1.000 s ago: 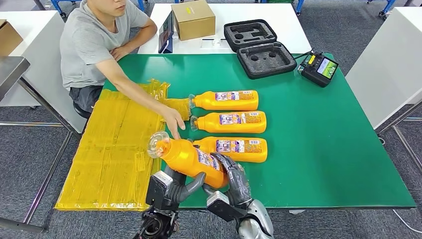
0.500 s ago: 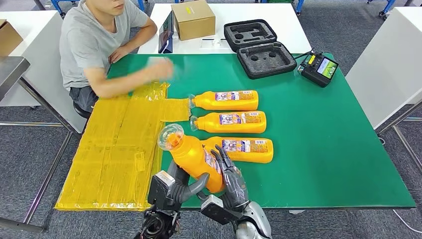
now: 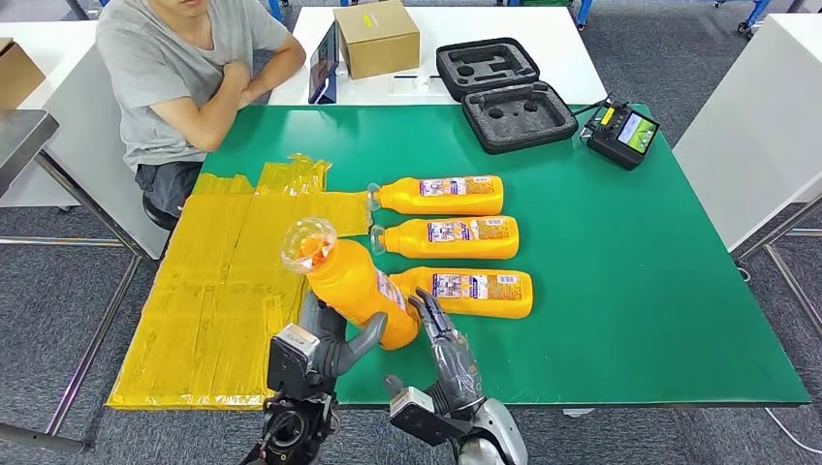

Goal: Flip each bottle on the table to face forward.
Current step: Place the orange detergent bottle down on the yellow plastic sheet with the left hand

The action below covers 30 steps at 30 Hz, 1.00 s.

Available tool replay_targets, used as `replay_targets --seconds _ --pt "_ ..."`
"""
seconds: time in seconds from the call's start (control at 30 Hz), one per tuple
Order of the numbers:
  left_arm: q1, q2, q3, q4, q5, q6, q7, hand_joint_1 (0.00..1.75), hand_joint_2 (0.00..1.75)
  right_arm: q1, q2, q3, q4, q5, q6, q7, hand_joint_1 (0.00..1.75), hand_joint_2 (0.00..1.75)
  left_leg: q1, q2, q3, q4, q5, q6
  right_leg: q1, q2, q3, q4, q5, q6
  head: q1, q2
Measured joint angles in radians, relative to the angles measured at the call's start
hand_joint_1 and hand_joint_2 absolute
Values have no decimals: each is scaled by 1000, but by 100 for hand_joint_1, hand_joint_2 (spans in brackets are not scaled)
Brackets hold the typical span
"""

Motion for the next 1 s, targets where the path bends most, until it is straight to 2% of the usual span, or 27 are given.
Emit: replay_targets --seconds 0.13,0.2,0.27,0.33,0.4,0.57,0.87,1.0 --pt "-3 14 2 -31 -39 52 -1 175 175 0 0 3 0 -1 0 -1 0 0 0 0 0 0 0 0 0 0 0 0 0 0 0 0" --pt "-11 28 0 -37 -102 128 -1 175 175 0 0 4 0 -1 0 -1 0 0 0 0 0 0 0 0 0 0 0 0 0 0 0 0" --pt "-30 49 3 -25 -227 231 8 175 175 0 0 5 -1 -2 1 -1 0 0 0 0 0 0 0 0 0 0 0 0 0 0 0 0" --pt "-52 71 24 2 -397 294 44 175 175 1 1 4 -4 -3 4 -2 0 0 0 0 0 0 0 0 0 0 0 0 0 0 0 0" --pt "-69 89 60 26 -530 306 79 175 175 4 2 3 -7 -5 9 -4 0 0 0 0 0 0 1 -1 0 0 0 0 0 0 0 0" --pt "-86 111 119 64 -647 319 125 175 175 9 3 2 -11 -7 14 -10 0 0 0 0 0 0 1 -1 0 0 0 0 0 0 0 0" --pt "-160 179 238 192 -1174 345 379 175 175 12 7 -1 -9 -32 26 -33 0 0 0 0 0 0 1 -2 0 0 0 1 0 0 0 0" --pt "-205 208 282 278 -1306 345 471 175 175 11 9 -1 -1 -48 34 -43 0 0 1 0 0 0 2 -2 1 0 0 1 0 0 0 0"
